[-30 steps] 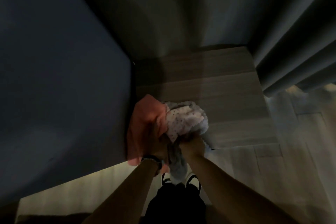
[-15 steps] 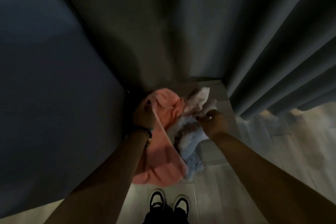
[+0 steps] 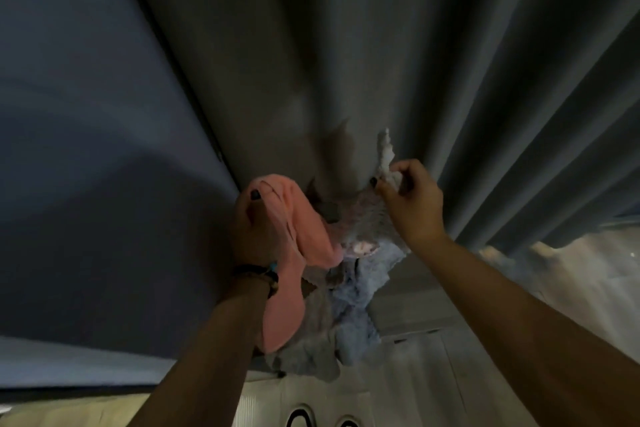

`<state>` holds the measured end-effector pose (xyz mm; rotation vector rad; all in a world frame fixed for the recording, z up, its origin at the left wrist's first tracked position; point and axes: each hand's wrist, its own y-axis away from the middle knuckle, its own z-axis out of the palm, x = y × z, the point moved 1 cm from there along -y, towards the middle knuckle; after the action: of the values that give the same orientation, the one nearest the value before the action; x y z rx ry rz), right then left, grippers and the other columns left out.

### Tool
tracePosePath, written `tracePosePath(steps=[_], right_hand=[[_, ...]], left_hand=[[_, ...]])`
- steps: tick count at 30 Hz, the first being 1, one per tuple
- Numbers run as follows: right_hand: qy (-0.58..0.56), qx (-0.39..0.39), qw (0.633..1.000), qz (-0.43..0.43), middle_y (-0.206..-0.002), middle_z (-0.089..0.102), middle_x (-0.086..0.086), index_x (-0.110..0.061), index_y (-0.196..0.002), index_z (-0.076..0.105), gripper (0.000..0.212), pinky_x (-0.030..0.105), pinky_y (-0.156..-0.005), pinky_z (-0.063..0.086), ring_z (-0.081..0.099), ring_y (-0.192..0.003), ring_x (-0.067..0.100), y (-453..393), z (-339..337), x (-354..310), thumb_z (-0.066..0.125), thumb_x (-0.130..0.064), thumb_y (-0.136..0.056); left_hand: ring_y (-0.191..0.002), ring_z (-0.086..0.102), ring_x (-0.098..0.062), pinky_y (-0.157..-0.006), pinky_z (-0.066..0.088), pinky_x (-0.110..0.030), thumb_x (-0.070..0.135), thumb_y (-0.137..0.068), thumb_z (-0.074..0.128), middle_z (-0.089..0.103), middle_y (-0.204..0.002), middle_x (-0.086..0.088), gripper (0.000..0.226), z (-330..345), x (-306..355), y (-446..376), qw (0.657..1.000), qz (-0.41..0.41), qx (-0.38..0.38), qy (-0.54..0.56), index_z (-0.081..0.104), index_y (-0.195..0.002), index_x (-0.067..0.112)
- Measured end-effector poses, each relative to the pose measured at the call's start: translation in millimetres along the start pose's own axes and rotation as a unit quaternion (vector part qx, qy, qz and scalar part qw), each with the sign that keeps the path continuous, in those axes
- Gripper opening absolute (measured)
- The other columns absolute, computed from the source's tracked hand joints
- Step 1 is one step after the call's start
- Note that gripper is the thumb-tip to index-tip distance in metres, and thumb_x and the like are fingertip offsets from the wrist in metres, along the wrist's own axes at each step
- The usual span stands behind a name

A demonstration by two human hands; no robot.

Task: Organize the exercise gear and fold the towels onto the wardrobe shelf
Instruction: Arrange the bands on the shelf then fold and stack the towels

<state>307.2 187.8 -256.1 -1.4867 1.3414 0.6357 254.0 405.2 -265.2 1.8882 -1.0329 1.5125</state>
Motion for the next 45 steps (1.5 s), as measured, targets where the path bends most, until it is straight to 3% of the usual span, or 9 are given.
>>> tracePosePath(steps=[6,10,13,21,25,30,32,36,45], right_hand=[[0.020,-0.030,0.997,-0.071,-0.097,0.059,0.000,-0.019,-0.100,0.059,0.025,0.018,-0.072,0.045,0.054,-0.080,0.004,8.5,-21.0,-42.7,0.070,-0.009,-0.080],[0.095,-0.132,0.982,-0.100,-0.097,0.047,-0.005,-0.026,-0.123,0.059,0.053,0.022,-0.075,0.044,0.050,-0.082,0.006,31.5,-22.2,-87.7,0.078,-0.026,-0.074],[0.102,-0.169,0.971,-0.130,-0.095,0.047,-0.003,-0.029,-0.128,0.057,0.062,0.022,-0.073,0.043,0.051,-0.080,0.005,54.3,-14.8,-113.3,0.080,-0.037,-0.071],[-0.095,-0.176,0.973,-0.113,-0.076,0.054,-0.008,-0.022,-0.067,0.060,0.022,0.018,-0.066,0.043,0.055,-0.070,0.004,144.3,37.6,-146.3,0.061,-0.041,-0.078],[-0.100,-0.275,0.948,-0.127,-0.070,0.054,-0.012,-0.037,-0.062,0.049,0.020,0.014,-0.064,0.039,0.054,-0.069,0.003,186.3,63.6,-163.3,0.059,-0.040,-0.079],[-0.097,-0.407,0.896,-0.148,-0.072,0.056,0.000,-0.009,-0.066,0.058,0.038,0.040,-0.062,0.046,0.055,-0.066,0.018,237.8,110.6,-186.9,0.054,-0.040,-0.086],[-0.089,-0.437,0.881,-0.160,-0.071,0.054,-0.005,-0.017,-0.063,0.057,0.038,0.038,-0.059,0.046,0.054,-0.064,0.016,255.6,131.5,-201.3,0.051,-0.043,-0.090],[-0.042,-0.413,0.896,-0.159,-0.063,0.043,-0.010,-0.038,-0.055,0.043,0.032,0.030,-0.055,0.035,0.042,-0.056,0.006,279.4,175.8,-230.0,0.044,-0.047,-0.085],[0.030,-0.443,0.879,-0.177,-0.061,0.041,-0.002,-0.023,-0.049,0.038,0.042,0.031,-0.053,0.034,0.048,-0.058,0.013,325.8,286.3,-304.5,0.055,-0.040,-0.083]], left_hand=[[-0.112,0.055,-0.023,-0.079,0.031,-0.012,0.032,-0.100,0.038,0.062,-0.126,-0.014,0.041,-32.6,55.8,14.0,0.994,0.078,0.063,-0.050,0.061,-0.125,0.008],[-0.066,0.054,-0.009,-0.065,0.039,-0.027,0.028,-0.100,0.050,0.064,-0.083,-0.008,0.024,-54.6,89.8,31.2,0.995,0.089,0.042,0.005,0.066,-0.084,0.020],[-0.067,0.054,0.000,-0.066,0.046,-0.022,0.021,-0.097,0.056,0.062,-0.074,0.009,0.020,-70.0,103.9,46.9,0.992,0.079,0.009,0.099,0.065,-0.080,0.026],[-0.063,0.060,0.007,-0.059,0.045,-0.008,0.016,-0.088,0.067,0.068,-0.066,0.019,0.011,-127.2,104.5,104.5,0.992,0.080,0.011,0.098,0.070,-0.079,0.022],[-0.067,0.061,0.006,-0.061,0.046,-0.009,0.013,-0.082,0.075,0.069,-0.070,0.017,0.014,-181.8,76.7,121.5,0.994,0.082,0.023,0.064,0.070,-0.078,0.026],[-0.071,0.064,0.001,-0.062,0.049,-0.012,0.020,-0.075,0.077,0.071,-0.078,0.010,0.011,-259.0,40.7,138.6,0.994,0.010,0.074,0.080,0.070,-0.083,0.020],[-0.075,0.065,0.000,-0.064,0.050,-0.013,0.029,-0.072,0.076,0.071,-0.081,0.006,0.020,-288.2,23.8,141.6,0.990,-0.019,0.117,0.082,0.070,-0.088,0.018],[-0.085,0.063,0.001,-0.072,0.048,-0.008,0.021,-0.077,0.076,0.070,-0.092,0.006,0.017,-353.6,-12.7,137.5,0.973,-0.037,0.229,0.018,0.068,-0.092,0.023],[-0.082,0.062,0.003,-0.073,0.052,-0.024,0.006,-0.072,0.065,0.064,-0.089,0.032,0.036,-475.5,-75.5,145.5,0.933,-0.085,0.335,-0.103,0.061,-0.088,0.038]])
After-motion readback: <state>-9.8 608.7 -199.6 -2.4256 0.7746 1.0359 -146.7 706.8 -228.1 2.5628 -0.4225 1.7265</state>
